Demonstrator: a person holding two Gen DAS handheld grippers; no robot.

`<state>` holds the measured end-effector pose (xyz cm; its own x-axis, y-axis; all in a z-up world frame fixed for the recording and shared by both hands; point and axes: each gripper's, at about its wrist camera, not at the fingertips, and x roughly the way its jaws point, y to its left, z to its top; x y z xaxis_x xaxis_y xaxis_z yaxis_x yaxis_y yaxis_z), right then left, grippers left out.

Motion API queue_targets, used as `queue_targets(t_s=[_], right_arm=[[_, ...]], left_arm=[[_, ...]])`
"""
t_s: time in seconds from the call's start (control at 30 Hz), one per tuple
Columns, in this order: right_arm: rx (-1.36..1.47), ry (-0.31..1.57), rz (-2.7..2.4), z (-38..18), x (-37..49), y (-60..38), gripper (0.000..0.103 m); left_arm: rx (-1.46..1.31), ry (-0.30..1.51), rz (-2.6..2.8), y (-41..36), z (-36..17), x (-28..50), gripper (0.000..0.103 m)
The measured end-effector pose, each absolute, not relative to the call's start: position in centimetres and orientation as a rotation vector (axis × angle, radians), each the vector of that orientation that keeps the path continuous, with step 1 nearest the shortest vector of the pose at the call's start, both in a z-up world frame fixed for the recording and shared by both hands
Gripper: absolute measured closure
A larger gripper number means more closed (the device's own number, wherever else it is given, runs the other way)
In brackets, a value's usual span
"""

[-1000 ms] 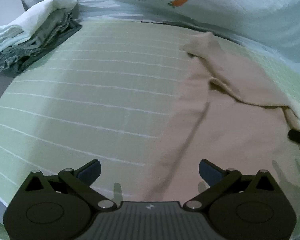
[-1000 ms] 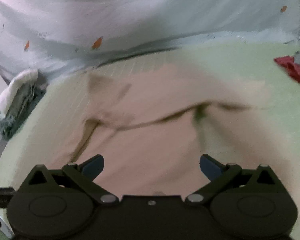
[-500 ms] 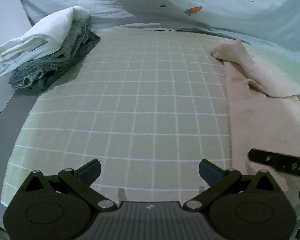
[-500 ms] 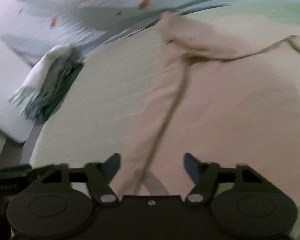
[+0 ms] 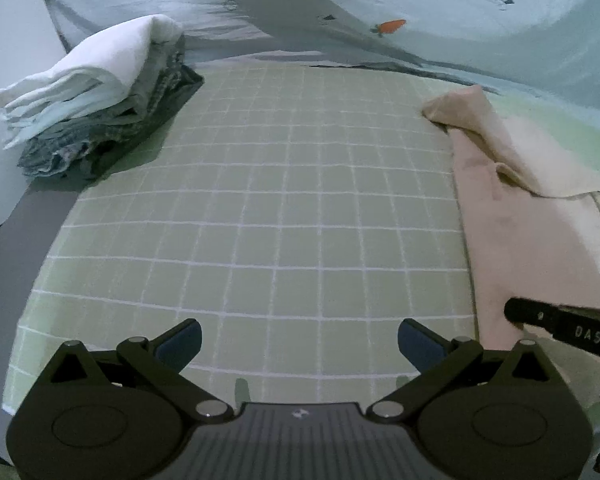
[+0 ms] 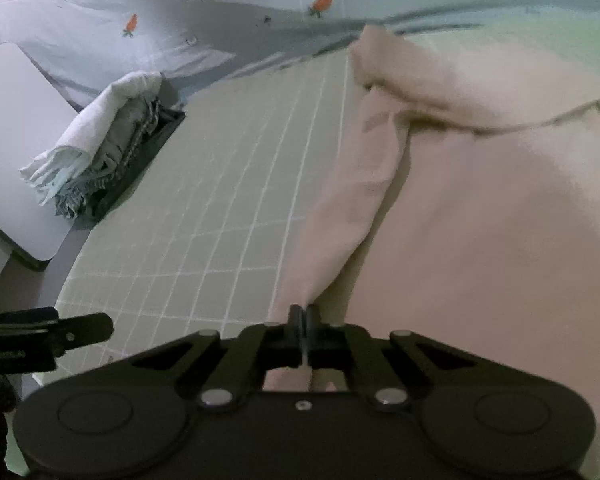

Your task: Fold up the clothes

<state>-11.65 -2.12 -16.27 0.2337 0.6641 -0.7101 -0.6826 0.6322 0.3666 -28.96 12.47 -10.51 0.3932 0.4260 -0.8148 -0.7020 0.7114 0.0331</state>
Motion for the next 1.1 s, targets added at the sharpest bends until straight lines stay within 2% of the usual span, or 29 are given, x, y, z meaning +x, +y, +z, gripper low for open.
queue_targets(t_s=[0.33, 0.53, 0.67, 0.87, 1.03, 1.1], right_arm=[[-0.17, 0.835, 0.944, -12.6, -10.5, -5.3, 0.101], [-0.207, 0.865, 0.95, -12.5, -8.3, -7.3, 0.1], [-0.227, 0.94, 0.922, -13.8, -7.0, -8.0, 0.088], [-0.252, 1.008, 0.905, -15.3, -6.7, -9.8, 0.088], [-0.237, 1.038, 0.895, -15.6, -6.7, -12.0, 0.082], [-0.19, 1.048, 0.909, -15.4, -6.5, -12.7, 0.077]], left_arm=[[-0.275, 0.95, 0.57, 6.7, -11.1, -23.1, 0.0], [-0.25, 1.008, 0.503, 2.8, -12.4, -20.0, 0.0], [-0.273, 1.072, 0.513, 1.6, -14.1, -19.4, 0.0], [-0.342, 1.139, 0.568, 1.5, -16.6, -18.5, 0.0], [-0.397, 1.136, 0.594, 1.5, -17.4, -18.2, 0.0], [-0.401, 1.131, 0.599, 1.6, -17.5, -18.0, 0.0]])
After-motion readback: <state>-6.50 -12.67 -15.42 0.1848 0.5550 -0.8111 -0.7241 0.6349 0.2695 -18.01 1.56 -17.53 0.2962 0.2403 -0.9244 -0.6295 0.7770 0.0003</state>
